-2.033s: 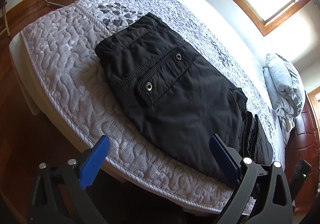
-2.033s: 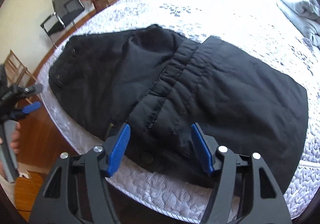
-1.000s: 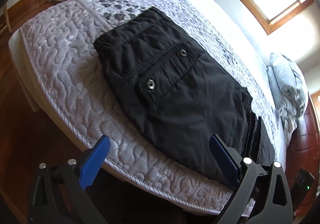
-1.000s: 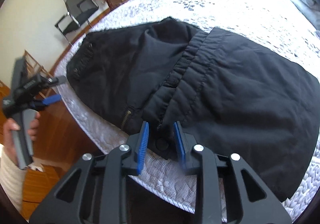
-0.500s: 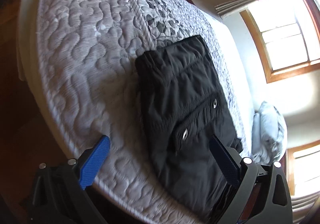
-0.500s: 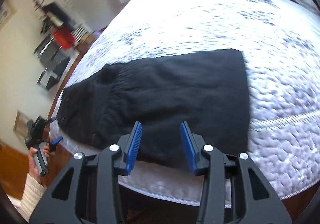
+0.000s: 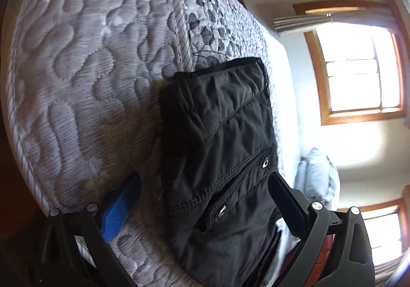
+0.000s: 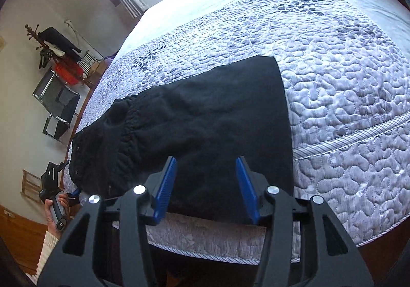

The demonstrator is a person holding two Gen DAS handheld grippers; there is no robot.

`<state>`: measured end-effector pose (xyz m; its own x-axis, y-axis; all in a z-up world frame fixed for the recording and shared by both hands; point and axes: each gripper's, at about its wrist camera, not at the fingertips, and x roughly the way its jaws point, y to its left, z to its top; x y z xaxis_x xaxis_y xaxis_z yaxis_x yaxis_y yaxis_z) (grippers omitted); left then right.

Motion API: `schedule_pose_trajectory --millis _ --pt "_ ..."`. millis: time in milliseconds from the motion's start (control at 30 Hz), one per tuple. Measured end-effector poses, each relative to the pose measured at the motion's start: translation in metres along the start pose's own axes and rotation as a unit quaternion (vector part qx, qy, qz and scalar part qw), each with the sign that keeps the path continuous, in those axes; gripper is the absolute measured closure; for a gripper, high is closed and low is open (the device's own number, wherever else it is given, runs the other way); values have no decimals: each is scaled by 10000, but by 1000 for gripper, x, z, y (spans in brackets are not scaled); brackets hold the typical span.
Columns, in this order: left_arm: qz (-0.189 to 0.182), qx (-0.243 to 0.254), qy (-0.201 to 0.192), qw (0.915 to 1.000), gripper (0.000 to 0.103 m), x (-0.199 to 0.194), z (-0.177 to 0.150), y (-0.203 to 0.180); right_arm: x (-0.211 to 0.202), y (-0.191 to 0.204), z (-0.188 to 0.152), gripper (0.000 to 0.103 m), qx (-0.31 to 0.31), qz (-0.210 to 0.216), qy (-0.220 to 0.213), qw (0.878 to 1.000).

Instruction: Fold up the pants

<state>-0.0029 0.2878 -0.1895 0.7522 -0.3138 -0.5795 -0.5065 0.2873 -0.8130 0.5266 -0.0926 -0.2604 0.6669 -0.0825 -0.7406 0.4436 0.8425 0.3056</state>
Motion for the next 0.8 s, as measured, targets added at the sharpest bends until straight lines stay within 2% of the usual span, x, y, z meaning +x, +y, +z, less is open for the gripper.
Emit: schedule_pose_trajectory --millis 67,133,167,333,500,567,600,633,667,700,733,800 --pt "-415 -132 105 9990 4 -1 -1 5 3 5 0 54 -94 -37 46 9999" --pt "-795 -338 573 9946 4 10 -5 3 6 9 0 54 -159 -64 82 9998" --pt "-829 -388 728 9931 4 16 -8 1 6 10 0 54 -162 -62 79 9998" --pt "-512 -360 533 9966 4 32 -13 -7 5 11 1 54 -154 -43 44 9999" --pt "-826 -287 511 9949 6 33 -14 -26 5 2 1 54 -59 -129 71 9999" --pt "-823 -272 538 9948 9 36 -14 -29 5 -2 1 54 23 -125 66 9999" --pt "-782 -315 573 9948 16 39 -13 -28 6 -3 1 54 45 -134 70 9999" --pt "-681 -389 622 9950 29 42 -11 -24 7 -3 0 54 55 -145 75 9999" --pt "-585 -441 666 9951 37 44 -9 -20 7 -4 0 54 59 -150 81 9998" --pt "-462 -511 733 9949 55 47 -9 -13 8 -4 -1 54 58 -145 89 9998" --pt "-438 -588 788 9942 62 50 -9 -6 8 -3 -1 54 56 -144 93 9998" --pt "-628 -857 809 9910 69 53 -9 5 10 -3 -2 54 36 -149 111 9998"
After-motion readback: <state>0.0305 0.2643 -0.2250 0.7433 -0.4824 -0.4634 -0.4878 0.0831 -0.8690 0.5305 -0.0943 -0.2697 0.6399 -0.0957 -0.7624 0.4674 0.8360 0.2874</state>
